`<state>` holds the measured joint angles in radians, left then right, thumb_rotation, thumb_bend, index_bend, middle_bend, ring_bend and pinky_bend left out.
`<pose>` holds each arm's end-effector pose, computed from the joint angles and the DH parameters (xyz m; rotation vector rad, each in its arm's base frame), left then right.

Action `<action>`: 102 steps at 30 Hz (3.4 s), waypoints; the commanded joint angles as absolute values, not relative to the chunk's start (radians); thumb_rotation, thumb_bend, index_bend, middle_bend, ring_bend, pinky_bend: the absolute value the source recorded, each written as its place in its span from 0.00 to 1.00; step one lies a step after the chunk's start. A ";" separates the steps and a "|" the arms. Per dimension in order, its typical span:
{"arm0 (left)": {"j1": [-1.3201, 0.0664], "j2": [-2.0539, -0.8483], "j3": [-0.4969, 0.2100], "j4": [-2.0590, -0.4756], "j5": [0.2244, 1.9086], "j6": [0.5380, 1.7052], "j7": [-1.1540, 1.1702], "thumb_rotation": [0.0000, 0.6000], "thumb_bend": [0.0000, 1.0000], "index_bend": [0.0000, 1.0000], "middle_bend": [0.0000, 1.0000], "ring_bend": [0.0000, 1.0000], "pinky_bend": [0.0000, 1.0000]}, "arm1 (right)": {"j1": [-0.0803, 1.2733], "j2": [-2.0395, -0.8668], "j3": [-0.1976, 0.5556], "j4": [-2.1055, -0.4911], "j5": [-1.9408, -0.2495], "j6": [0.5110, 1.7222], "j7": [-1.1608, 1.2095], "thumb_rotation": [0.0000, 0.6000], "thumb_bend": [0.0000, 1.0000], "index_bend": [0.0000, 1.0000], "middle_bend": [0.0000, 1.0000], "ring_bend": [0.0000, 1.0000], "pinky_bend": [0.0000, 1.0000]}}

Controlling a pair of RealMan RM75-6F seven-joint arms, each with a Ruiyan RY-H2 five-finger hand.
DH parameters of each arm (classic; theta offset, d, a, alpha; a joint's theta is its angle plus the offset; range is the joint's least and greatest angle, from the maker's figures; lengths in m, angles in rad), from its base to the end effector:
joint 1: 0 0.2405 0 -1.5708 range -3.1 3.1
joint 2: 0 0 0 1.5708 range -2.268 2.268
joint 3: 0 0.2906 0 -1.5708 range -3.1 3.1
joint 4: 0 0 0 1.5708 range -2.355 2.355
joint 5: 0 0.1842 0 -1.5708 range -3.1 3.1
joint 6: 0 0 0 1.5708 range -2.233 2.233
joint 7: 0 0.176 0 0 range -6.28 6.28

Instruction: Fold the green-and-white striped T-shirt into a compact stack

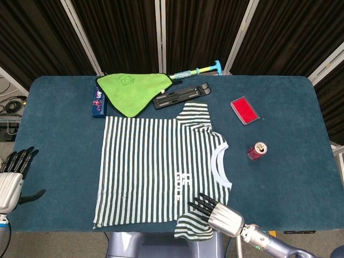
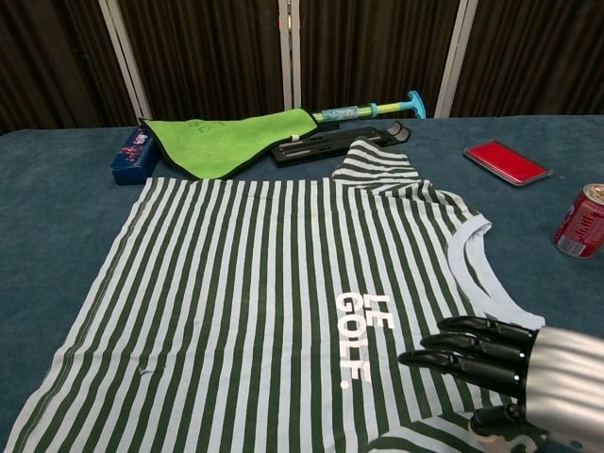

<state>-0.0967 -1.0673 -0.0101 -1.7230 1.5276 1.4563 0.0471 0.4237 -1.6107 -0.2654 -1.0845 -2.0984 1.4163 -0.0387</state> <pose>-0.3125 0.2079 0.1930 -1.4560 -0.9438 -0.8966 -0.2396 -0.2016 -0.0309 2.4142 -0.4105 1.1428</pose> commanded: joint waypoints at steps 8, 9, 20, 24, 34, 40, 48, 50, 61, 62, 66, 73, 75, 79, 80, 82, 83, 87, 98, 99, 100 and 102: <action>-0.138 -1.118 0.031 -1.652 1.662 1.431 -0.058 1.00 0.00 0.20 0.00 0.00 0.00 | 0.419 -1.618 -0.266 -1.083 -2.074 1.435 0.011 1.00 0.43 0.69 0.00 0.00 0.00; -0.145 -1.126 0.039 -1.638 1.680 1.422 -0.070 1.00 0.00 0.27 0.00 0.00 0.00 | 0.418 -1.619 -0.266 -1.079 -2.071 1.438 0.016 1.00 0.43 0.69 0.00 0.00 0.00; -0.255 -1.328 0.142 -1.356 1.923 1.361 -0.187 1.00 0.00 0.46 0.00 0.00 0.00 | 0.408 -1.636 -0.270 -1.039 -2.049 1.467 0.093 1.00 0.43 0.72 0.00 0.00 0.00; -0.257 -1.395 0.180 -1.241 1.985 1.419 -0.244 1.00 0.00 0.47 0.00 0.00 0.00 | 0.405 -1.640 -0.268 -1.030 -2.042 1.485 0.118 1.00 0.43 0.72 0.00 0.00 0.00; -0.242 -1.485 0.250 -1.075 2.026 1.472 -0.295 1.00 0.13 0.47 0.00 0.00 0.00 | 0.400 -1.643 -0.266 -1.021 -2.040 1.513 0.128 1.00 0.43 0.72 0.00 0.00 0.00; -0.231 -1.514 0.282 -1.016 2.042 1.489 -0.309 1.00 0.13 0.47 0.00 0.00 0.00 | 0.397 -1.647 -0.267 -1.009 -2.039 1.520 0.133 1.00 0.43 0.72 0.00 0.00 0.00; -0.224 -1.568 0.303 -0.951 2.034 1.488 -0.318 1.00 0.13 0.47 0.00 0.00 0.00 | 0.397 -1.650 -0.267 -1.000 -2.031 1.524 0.152 1.00 0.44 0.72 0.00 0.00 0.00; -0.225 -1.580 0.302 -0.940 2.027 1.493 -0.325 1.00 0.13 0.47 0.00 0.00 0.00 | 0.397 -1.651 -0.267 -0.995 -2.030 1.523 0.155 1.00 0.44 0.72 0.00 0.00 0.00; -0.237 -1.614 0.297 -0.904 1.998 1.491 -0.337 1.00 0.13 0.45 0.00 0.00 0.00 | 0.398 -1.654 -0.268 -0.985 -2.026 1.524 0.161 1.00 0.44 0.72 0.00 0.00 0.00; -0.239 -1.614 0.298 -0.904 1.996 1.488 -0.335 1.00 0.13 0.45 0.00 0.00 0.00 | 0.398 -1.655 -0.268 -0.985 -2.026 1.524 0.161 1.00 0.44 0.72 0.00 0.00 0.00; -0.242 -1.612 0.307 -0.909 1.991 1.480 -0.332 1.00 0.13 0.45 0.00 0.00 0.00 | 0.397 -1.654 -0.268 -0.985 -2.026 1.529 0.163 1.00 0.44 0.72 0.00 0.00 0.00; -0.250 -1.609 0.313 -0.920 1.979 1.464 -0.326 1.00 0.21 0.45 0.00 0.00 0.00 | 0.398 -1.652 -0.267 -0.987 -2.026 1.536 0.163 1.00 0.44 0.72 0.00 0.00 0.00; -0.252 -1.608 0.315 -0.923 1.976 1.460 -0.326 1.00 0.24 0.45 0.00 0.00 0.00 | 0.398 -1.652 -0.267 -0.988 -2.025 1.537 0.164 1.00 0.44 0.72 0.00 0.00 0.00; -0.257 -1.607 0.317 -0.929 1.968 1.450 -0.328 1.00 0.29 0.45 0.00 0.00 0.00 | 0.399 -1.650 -0.267 -0.989 -2.024 1.534 0.165 1.00 0.44 0.72 0.00 0.00 0.00; -0.259 -1.607 0.317 -0.930 1.967 1.450 -0.328 1.00 0.29 0.45 0.00 0.00 0.00 | 0.399 -1.650 -0.267 -0.990 -2.023 1.533 0.165 1.00 0.44 0.72 0.00 0.00 0.00; -0.261 -1.607 0.317 -0.931 1.963 1.450 -0.330 1.00 0.30 0.45 0.00 0.00 0.00 | 0.400 -1.650 -0.267 -0.990 -2.022 1.533 0.165 1.00 0.44 0.72 0.00 0.00 0.00; -0.262 -1.606 0.316 -0.933 1.961 1.452 -0.332 1.00 0.29 0.45 0.00 0.00 0.00 | 0.400 -1.649 -0.266 -0.991 -2.022 1.534 0.166 1.00 0.44 0.72 0.00 0.00 0.00; -0.261 -1.607 0.315 -0.935 1.953 1.459 -0.340 1.00 0.29 0.45 0.00 0.00 0.00 | 0.400 -1.647 -0.265 -0.994 -2.022 1.537 0.164 1.00 0.44 0.72 0.00 0.00 0.00; -0.265 -1.612 0.329 -0.930 1.942 1.431 -0.339 1.00 0.36 0.45 0.00 0.00 0.00 | 0.400 -1.645 -0.265 -0.997 -2.023 1.541 0.164 1.00 0.44 0.72 0.00 0.00 0.00; -0.266 -1.613 0.329 -0.930 1.942 1.431 -0.339 1.00 0.37 0.45 0.00 0.00 0.00 | 0.401 -1.645 -0.265 -0.997 -2.023 1.541 0.164 1.00 0.44 0.72 0.00 0.00 0.00; -0.266 -1.613 0.330 -0.931 1.941 1.430 -0.339 1.00 0.37 0.45 0.00 0.00 0.00 | 0.401 -1.645 -0.265 -0.997 -2.023 1.542 0.164 1.00 0.44 0.72 0.00 0.00 0.00; -0.266 -1.615 0.331 -0.930 1.939 1.429 -0.338 1.00 0.38 0.45 0.00 0.00 0.00 | 0.401 -1.645 -0.265 -0.998 -2.023 1.543 0.165 1.00 0.44 0.72 0.00 0.00 0.00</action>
<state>-0.2658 -1.6146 0.3304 -0.9304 1.9390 1.4295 -0.3381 0.4005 -1.6450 -0.2649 -0.9975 -2.0231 1.5426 0.1646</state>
